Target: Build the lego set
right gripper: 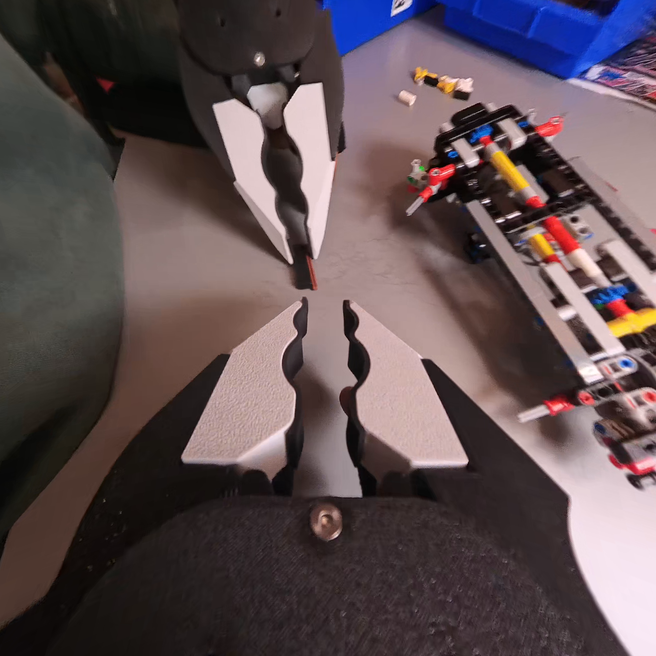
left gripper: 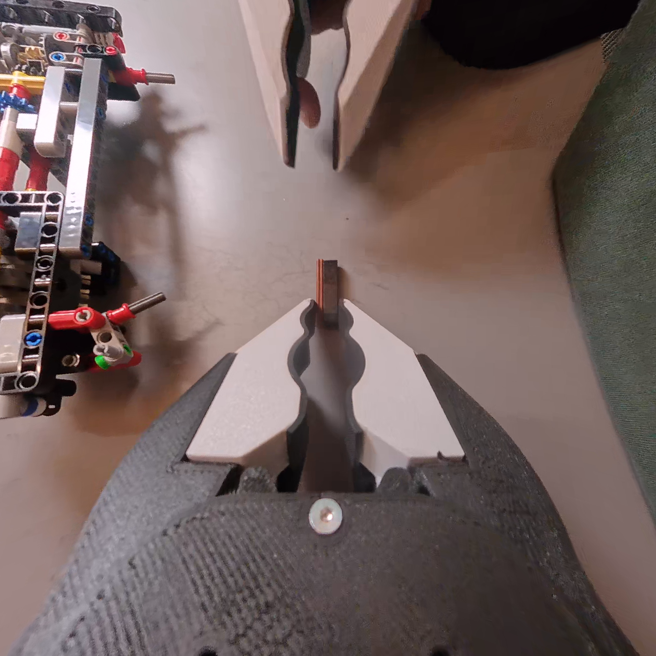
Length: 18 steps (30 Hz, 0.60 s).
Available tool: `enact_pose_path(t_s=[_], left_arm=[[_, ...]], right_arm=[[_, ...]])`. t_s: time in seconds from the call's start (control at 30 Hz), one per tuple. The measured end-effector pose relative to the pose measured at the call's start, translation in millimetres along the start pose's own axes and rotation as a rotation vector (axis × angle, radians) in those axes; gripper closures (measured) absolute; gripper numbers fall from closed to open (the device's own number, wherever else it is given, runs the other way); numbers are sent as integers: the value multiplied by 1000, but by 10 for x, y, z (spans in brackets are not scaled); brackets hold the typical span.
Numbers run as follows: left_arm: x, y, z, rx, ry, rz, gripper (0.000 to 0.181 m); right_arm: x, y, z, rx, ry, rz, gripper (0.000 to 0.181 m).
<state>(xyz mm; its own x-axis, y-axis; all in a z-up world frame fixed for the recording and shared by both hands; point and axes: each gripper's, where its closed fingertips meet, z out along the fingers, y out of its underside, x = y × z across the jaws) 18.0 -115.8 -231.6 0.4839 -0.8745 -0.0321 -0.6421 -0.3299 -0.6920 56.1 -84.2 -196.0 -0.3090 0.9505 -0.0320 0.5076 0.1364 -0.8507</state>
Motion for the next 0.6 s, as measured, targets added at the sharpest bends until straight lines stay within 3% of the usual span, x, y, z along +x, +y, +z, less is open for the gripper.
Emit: enact_pose_path(t_s=[0.03, 0.23, 0.6], left_arm=[[-1, -3, 2, 5, -3, -2, 171], [-8, -18, 13, 22, -16, 9, 170], [-25, -6, -37, 47, -9, -8, 163]], right_arm=[[-42, 25, 51, -26, -14, -15, 164], [-200, 90, 243, -127, -59, -49, 165], [-150, 134, 324, -259, -41, 20, 166]])
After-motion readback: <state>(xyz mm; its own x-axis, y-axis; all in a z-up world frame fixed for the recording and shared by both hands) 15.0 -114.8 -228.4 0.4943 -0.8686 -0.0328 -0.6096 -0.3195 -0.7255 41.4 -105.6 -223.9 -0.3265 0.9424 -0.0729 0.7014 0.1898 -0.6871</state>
